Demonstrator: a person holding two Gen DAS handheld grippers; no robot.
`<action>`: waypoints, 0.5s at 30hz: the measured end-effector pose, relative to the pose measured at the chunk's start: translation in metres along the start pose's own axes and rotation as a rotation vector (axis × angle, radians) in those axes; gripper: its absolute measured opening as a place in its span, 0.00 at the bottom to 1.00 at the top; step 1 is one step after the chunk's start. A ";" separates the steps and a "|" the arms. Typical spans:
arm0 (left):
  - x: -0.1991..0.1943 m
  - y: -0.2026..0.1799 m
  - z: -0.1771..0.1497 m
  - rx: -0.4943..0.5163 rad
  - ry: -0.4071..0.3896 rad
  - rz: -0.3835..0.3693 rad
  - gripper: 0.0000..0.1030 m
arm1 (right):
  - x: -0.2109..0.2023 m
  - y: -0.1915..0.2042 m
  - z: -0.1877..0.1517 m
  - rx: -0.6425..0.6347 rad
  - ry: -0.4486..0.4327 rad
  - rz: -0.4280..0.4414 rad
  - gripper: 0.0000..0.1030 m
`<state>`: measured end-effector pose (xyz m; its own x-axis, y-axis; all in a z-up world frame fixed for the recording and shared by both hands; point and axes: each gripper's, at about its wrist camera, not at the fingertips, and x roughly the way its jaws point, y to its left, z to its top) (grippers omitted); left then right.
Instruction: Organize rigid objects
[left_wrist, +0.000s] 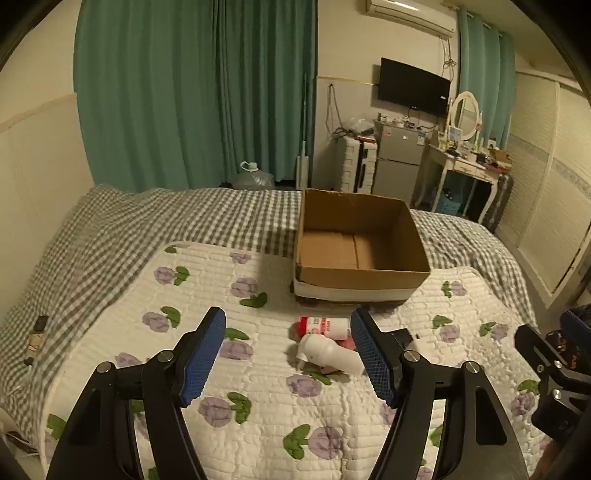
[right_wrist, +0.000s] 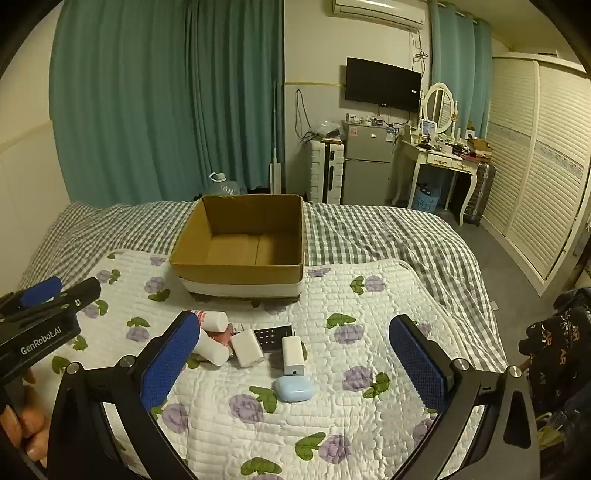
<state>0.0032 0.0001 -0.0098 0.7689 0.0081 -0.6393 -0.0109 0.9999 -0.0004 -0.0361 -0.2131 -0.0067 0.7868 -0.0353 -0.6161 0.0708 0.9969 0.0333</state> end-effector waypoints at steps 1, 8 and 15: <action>-0.001 0.000 0.000 0.003 -0.003 0.005 0.71 | 0.001 -0.001 0.000 0.001 0.002 0.000 1.00; -0.006 0.013 -0.002 0.003 -0.025 0.017 0.71 | -0.003 -0.001 -0.003 0.035 0.025 0.028 1.00; -0.006 0.018 -0.005 0.011 -0.030 0.028 0.71 | -0.005 -0.008 -0.005 -0.002 0.006 -0.047 1.00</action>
<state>-0.0047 0.0181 -0.0096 0.7872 0.0359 -0.6156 -0.0258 0.9993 0.0254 -0.0441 -0.2202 -0.0079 0.7793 -0.0818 -0.6213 0.1063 0.9943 0.0024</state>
